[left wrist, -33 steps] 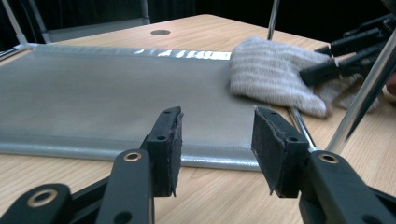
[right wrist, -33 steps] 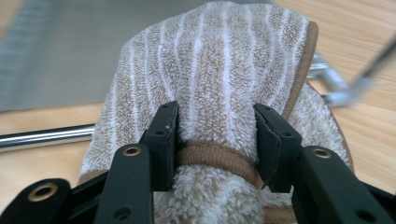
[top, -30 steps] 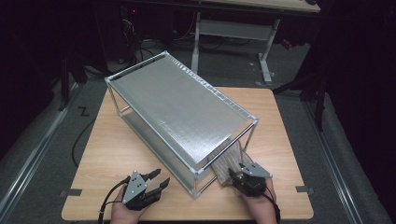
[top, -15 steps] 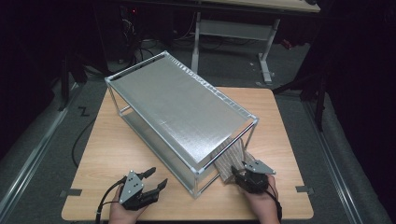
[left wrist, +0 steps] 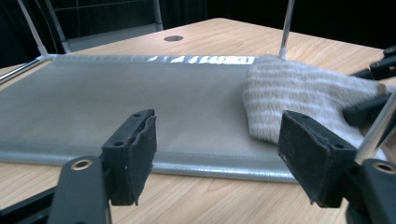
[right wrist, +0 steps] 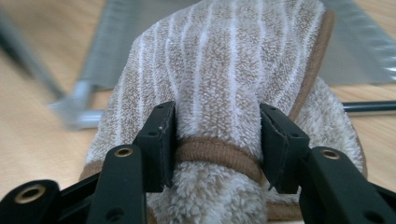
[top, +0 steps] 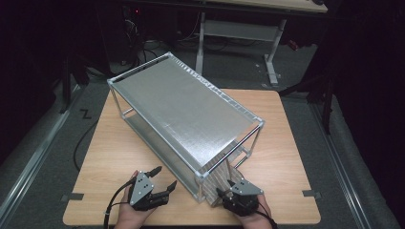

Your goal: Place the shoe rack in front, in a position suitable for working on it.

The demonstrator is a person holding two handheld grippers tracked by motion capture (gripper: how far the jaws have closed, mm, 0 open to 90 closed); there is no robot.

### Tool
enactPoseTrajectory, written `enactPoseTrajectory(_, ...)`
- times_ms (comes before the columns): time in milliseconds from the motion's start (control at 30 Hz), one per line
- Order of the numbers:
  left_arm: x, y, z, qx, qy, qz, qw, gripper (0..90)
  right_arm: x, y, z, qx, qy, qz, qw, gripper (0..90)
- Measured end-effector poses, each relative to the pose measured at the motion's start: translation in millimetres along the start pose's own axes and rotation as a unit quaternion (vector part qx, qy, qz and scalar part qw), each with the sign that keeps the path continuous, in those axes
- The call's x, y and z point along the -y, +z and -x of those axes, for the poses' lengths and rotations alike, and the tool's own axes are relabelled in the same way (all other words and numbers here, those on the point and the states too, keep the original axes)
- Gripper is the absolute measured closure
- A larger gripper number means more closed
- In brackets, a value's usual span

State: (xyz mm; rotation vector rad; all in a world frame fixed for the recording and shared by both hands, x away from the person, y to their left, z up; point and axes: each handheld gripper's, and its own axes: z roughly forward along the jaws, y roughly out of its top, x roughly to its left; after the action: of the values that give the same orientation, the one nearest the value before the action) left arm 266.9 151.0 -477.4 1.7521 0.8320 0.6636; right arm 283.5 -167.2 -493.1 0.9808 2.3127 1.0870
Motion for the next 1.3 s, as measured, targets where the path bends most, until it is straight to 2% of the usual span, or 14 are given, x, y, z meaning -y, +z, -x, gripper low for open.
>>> enactPoseTrajectory(167,-1.1,6.0,0.5,0.015,-0.014,-0.004,0.9998,29.4,0.6,-2.1,-11.0,-0.023,0.006,0.002,0.9997,49.0)
enactPoseTrajectory(267,-1.1,8.3,1.1,0.018,-0.01,-0.007,0.9998,31.1,1.4,-3.1,-13.3,-0.03,0.001,0.004,0.9995,47.4)
enactPoseTrajectory(367,-1.1,8.4,2.4,0.025,-0.006,-0.006,0.9996,33.4,2.3,-2.0,-14.4,-0.022,-0.005,0.001,0.9997,46.1)
enactPoseTrajectory(533,-1.2,5.8,3.3,0.029,-0.015,0.0,0.9995,33.5,2.1,0.5,-11.6,-0.012,-0.007,-0.003,0.9999,45.2)
enactPoseTrajectory(600,-0.9,4.4,3.1,0.028,-0.016,0.001,0.9995,33.3,2.1,0.8,-8.8,-0.011,0.002,-0.005,0.9999,45.2)
enactPoseTrajectory(633,-0.5,3.4,3.0,0.026,-0.016,0.002,0.9995,33.2,2.0,1.1,-6.7,-0.007,0.0,-0.003,1.0,45.2)
enactPoseTrajectory(767,1.6,0.7,2.5,0.02,-0.015,0.001,0.9997,33.1,1.5,2.6,4.2,0.005,0.02,-0.005,0.9998,45.2)
enactPoseTrajectory(933,4.3,-3.5,1.0,0.014,-0.015,-0.005,0.9998,32.6,2.6,4.1,26.2,0.031,0.043,-0.005,0.9986,45.1)
enactPoseTrajectory(1133,6.5,-8.3,-0.7,0.007,-0.019,-0.005,0.9998,32.7,6.3,4.8,58.4,0.084,0.065,-0.004,0.9943,44.8)
enactPoseTrajectory(1200,7.1,-9.5,-1.5,0.004,-0.018,-0.006,0.9998,32.9,8.3,4.7,68.8,0.096,0.078,-0.004,0.9924,44.4)
enactPoseTrajectory(1300,8.0,-10.6,-2.0,0.002,-0.021,-0.009,0.9997,33.0,10.1,4.3,78.3,0.101,0.091,-0.001,0.9906,43.9)
